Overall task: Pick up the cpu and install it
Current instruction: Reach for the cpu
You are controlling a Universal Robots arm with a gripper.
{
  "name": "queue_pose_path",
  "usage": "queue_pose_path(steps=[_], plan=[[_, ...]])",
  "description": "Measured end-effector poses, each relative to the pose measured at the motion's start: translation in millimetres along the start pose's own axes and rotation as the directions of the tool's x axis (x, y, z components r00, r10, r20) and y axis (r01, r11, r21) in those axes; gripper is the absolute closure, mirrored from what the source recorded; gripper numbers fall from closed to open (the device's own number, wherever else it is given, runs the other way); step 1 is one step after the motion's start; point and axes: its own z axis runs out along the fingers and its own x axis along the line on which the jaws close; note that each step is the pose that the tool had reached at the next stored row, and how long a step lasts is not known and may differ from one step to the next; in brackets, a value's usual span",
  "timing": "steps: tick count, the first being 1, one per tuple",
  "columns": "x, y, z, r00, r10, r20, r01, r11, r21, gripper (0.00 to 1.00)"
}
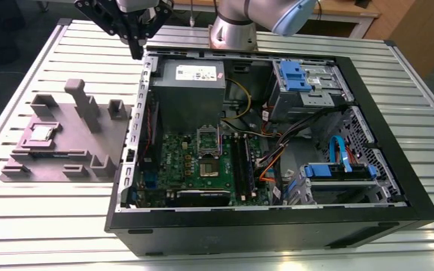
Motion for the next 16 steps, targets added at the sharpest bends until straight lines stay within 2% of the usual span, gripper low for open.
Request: queue_pose_path(steps=[13,16], plan=[[3.4,-0.3,-0.1,1.0,0.0,0.0,0.0,1.0,0.0,0.9],[6.5,-0.5,-0.1,1.0,0.0,0.0,0.0,1.0,0.0,0.9]])
